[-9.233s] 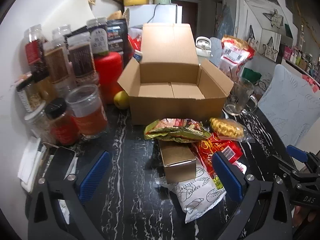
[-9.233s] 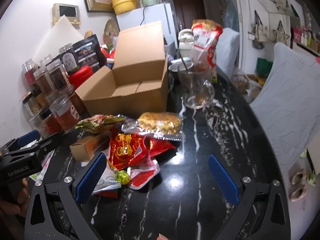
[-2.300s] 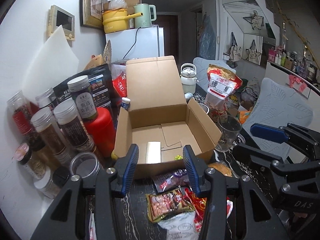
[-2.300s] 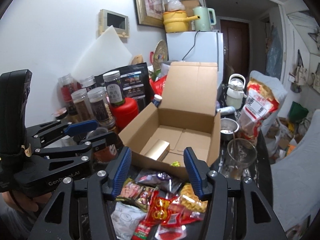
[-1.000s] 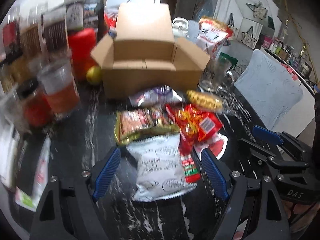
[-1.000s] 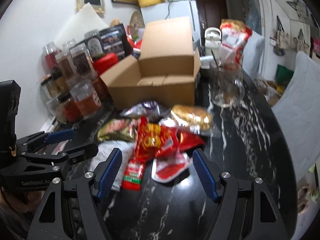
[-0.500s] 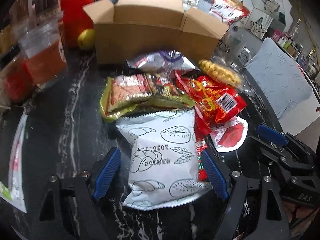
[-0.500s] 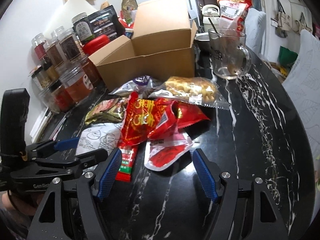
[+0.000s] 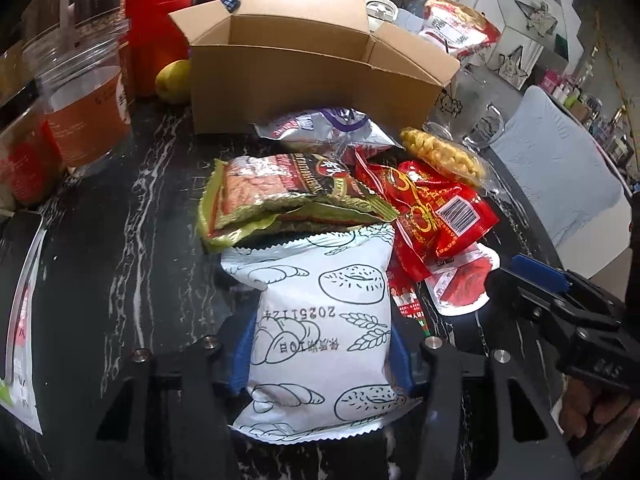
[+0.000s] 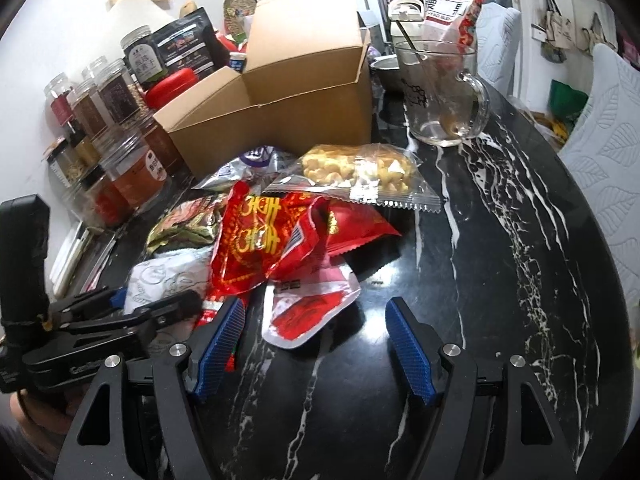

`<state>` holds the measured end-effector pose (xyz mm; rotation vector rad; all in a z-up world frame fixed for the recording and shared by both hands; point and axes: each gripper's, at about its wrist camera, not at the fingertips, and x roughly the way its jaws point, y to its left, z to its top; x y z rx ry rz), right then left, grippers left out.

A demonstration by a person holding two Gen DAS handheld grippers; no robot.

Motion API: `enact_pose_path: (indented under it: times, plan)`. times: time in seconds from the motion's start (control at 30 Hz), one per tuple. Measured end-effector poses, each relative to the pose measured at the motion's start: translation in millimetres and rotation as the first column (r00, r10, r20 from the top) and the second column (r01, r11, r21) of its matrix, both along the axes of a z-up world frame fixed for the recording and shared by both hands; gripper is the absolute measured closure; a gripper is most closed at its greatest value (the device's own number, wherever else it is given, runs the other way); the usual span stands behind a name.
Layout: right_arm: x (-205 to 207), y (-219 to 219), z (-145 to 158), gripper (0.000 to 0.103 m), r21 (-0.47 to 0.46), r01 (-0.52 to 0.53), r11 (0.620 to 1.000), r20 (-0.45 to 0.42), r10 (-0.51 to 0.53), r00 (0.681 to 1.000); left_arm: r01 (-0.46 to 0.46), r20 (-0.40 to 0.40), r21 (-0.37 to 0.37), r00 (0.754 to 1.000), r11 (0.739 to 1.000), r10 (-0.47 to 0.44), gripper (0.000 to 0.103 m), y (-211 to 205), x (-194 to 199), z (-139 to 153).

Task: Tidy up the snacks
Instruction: 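Grasp the white bread packet with the left tool while the right tool grasps the pink sachet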

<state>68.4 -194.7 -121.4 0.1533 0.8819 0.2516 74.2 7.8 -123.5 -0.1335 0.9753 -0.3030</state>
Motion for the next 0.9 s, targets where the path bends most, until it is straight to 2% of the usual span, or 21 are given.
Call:
enact_pose_path:
  times: [0.2,0.3,0.43,0.5,0.63,0.67,0.77,0.9]
  plan:
    - [5.9,5.8,-3.4,0.029,-0.005,-0.010,1.000,-0.009,0.010,1.000,-0.039,0.015,-0.019,0.999,0.999,0.039,0.049,18.8,-13.8,11.2]
    - [8.8,11.0,-7.4,0.029,-0.038,-0.017,0.999,-0.010,0.017,1.000,-0.070,0.032,-0.004,0.997,0.998,0.070,0.049,28.0,-21.7,14.6]
    - [16.9,13.4,-14.6,0.029,-0.025,-0.018,1.000,-0.029,0.018,0.999,-0.119,0.017,0.006,0.993,0.993,0.119,0.049,43.7,-20.8,9.8]
    - [19.0,15.0,-17.1,0.039,-0.016,-0.018,1.000,-0.031,0.018,0.999,-0.151,0.003,0.002,0.989,0.989,0.151,0.049,53.3,-18.1,5.3]
    - [20.3,18.8,-20.7,0.086,0.006,-0.024,1.000,-0.034,0.024,0.999,-0.176,-0.002,0.004,0.984,0.984,0.176,0.049,64.4,-14.8,1.2]
    - [19.5,18.0,-19.9,0.091,0.024,-0.023,0.999,-0.027,0.024,0.999,-0.186,0.003,0.007,0.983,0.982,0.186,0.049,67.8,-14.4,1.8]
    - [15.3,14.8,-15.9,0.097,0.029,-0.014,0.999,-0.006,0.014,1.000,-0.218,0.014,0.009,0.976,0.976,0.218,0.049,77.0,-12.6,3.6]
    - [7.7,6.9,-14.3,0.099,0.044,-0.011,0.999,-0.014,0.012,1.000,-0.216,0.017,0.000,0.976,0.976,0.216,0.049,79.0,-15.3,4.7]
